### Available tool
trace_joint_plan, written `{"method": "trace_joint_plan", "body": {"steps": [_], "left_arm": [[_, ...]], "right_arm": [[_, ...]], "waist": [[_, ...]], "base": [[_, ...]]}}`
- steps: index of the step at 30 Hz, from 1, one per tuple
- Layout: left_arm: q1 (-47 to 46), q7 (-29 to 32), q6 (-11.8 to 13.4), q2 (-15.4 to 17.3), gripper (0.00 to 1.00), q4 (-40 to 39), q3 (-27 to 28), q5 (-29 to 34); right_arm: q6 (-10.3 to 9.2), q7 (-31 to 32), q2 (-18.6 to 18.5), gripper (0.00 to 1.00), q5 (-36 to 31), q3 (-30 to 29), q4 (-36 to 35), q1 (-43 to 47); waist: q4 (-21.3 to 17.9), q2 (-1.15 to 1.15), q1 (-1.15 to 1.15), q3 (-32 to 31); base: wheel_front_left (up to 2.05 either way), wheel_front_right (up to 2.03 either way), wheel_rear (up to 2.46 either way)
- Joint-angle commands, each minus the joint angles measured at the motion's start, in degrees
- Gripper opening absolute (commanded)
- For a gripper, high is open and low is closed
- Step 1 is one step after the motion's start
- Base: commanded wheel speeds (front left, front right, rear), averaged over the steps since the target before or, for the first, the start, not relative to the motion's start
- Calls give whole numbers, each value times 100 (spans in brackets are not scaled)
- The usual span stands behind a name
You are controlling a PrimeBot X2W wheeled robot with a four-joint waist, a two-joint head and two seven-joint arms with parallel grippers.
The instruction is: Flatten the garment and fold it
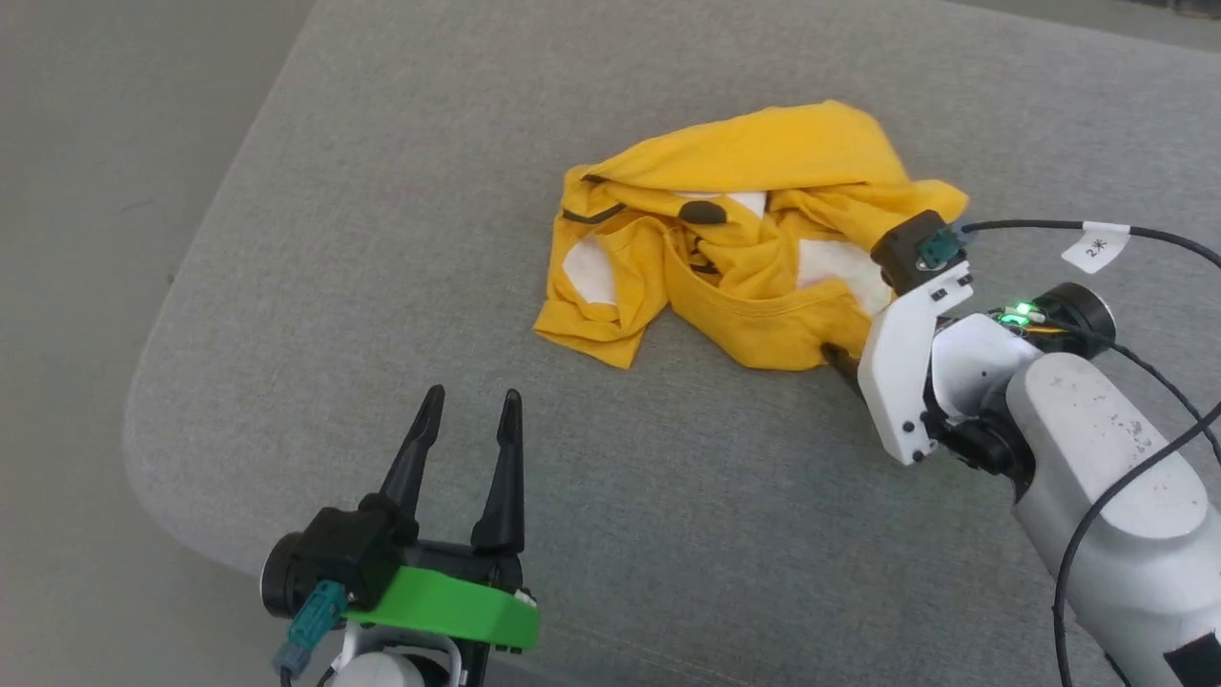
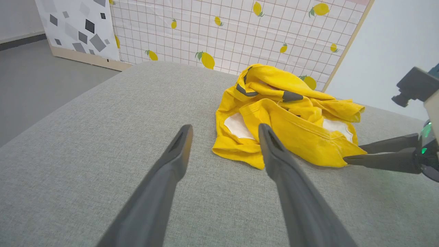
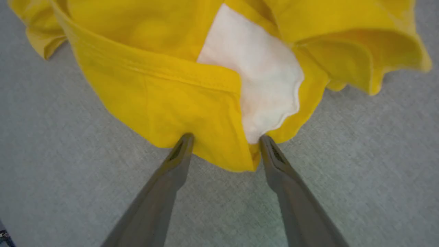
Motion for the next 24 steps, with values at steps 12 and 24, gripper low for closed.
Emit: {"method": "trace_joint_plan", "body": {"steps": [12,24], "left_arm": [[-93,-21,65,-29,100,121,83,40],[428,-22,-22,-29,100,149,272,137]], "right_arm": [[-8,-1439,-98,0,433,-640,-128,-534],[-8,-1318,-295,0,342,-2907,-2769,1687]], "waist": [[-268,0,0,-223],[-917,0,0,-858]], "base": [[0,0,0],[0,0,0]]}}
